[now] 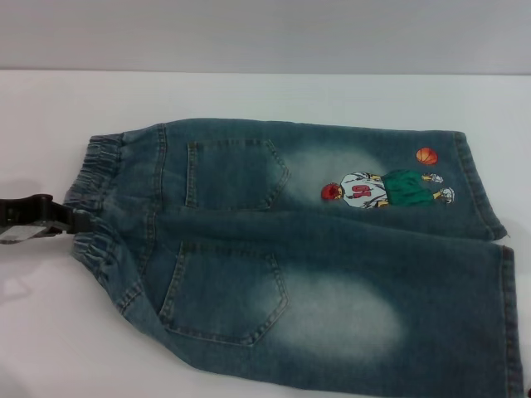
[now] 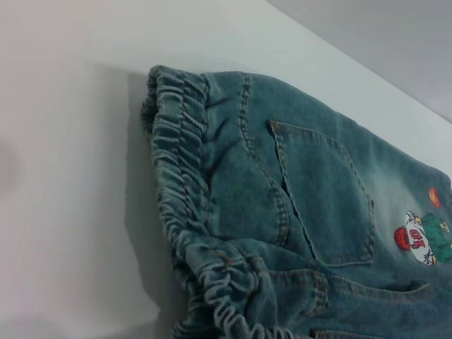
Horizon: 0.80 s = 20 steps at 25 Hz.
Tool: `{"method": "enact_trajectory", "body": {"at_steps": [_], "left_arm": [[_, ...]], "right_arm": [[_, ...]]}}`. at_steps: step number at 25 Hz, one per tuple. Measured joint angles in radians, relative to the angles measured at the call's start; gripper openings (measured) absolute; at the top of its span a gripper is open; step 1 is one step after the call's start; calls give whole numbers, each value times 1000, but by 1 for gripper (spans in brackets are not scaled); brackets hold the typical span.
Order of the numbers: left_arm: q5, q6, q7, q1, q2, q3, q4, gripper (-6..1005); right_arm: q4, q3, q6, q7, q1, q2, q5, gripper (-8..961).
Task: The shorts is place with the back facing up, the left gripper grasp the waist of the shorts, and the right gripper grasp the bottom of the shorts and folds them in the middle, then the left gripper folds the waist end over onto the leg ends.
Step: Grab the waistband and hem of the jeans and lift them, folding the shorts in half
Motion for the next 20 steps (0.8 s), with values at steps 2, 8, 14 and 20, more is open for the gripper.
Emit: {"method": "enact_trajectory", "body": {"at_steps": [2,8,14,20], "left_arm": [[-1,0,-3,0,-2,0,4,25],[-3,-2,-4,0,-3,0,5,25],[-4,-4,-6,0,-3,0,5,25],[-10,-4,-6,0,-3,0,5,25]], "right_arm": [[-1,0,0,0,0,0,0,554],[4,0,6,-4,3,-1,0,553],[4,0,12,-5,7,1,0,553],[5,0,20,-5,14,6,0,553]]}}
